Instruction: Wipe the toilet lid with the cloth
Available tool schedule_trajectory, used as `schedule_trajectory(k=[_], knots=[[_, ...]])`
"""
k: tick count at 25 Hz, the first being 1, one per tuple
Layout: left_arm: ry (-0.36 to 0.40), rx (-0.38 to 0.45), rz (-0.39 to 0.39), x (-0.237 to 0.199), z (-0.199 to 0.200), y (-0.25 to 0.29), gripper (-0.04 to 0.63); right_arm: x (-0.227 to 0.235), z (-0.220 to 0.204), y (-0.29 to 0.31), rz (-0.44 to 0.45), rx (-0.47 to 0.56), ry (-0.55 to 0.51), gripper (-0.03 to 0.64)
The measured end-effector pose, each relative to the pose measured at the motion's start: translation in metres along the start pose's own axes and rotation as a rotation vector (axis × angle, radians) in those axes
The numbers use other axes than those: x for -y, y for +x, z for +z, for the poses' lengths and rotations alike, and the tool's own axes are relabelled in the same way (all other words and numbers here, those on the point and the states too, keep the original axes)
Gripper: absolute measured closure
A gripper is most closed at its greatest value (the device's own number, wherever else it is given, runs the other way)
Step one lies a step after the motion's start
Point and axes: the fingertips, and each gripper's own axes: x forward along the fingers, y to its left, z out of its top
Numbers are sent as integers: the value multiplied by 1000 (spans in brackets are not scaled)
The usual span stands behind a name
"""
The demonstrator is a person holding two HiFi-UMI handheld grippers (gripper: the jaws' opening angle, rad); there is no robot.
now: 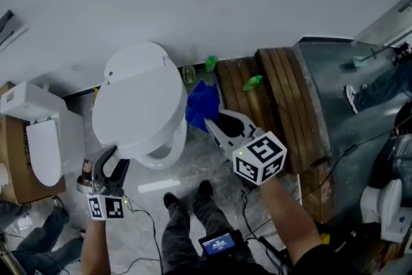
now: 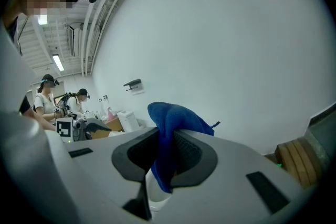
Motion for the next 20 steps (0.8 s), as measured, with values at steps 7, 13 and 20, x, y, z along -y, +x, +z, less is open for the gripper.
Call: schedule_trajectory(k=[7,13,20], knots=[[-47,-25,125,-79,20,4,427,1,28,-25,-14,-3,7,548],[-119,-110,237,-148,32,18,472,3,58,-42,14,30,17,548],[-147,-191,284,-219,32,40,502,-6,77,-25,64,39,-6,548]])
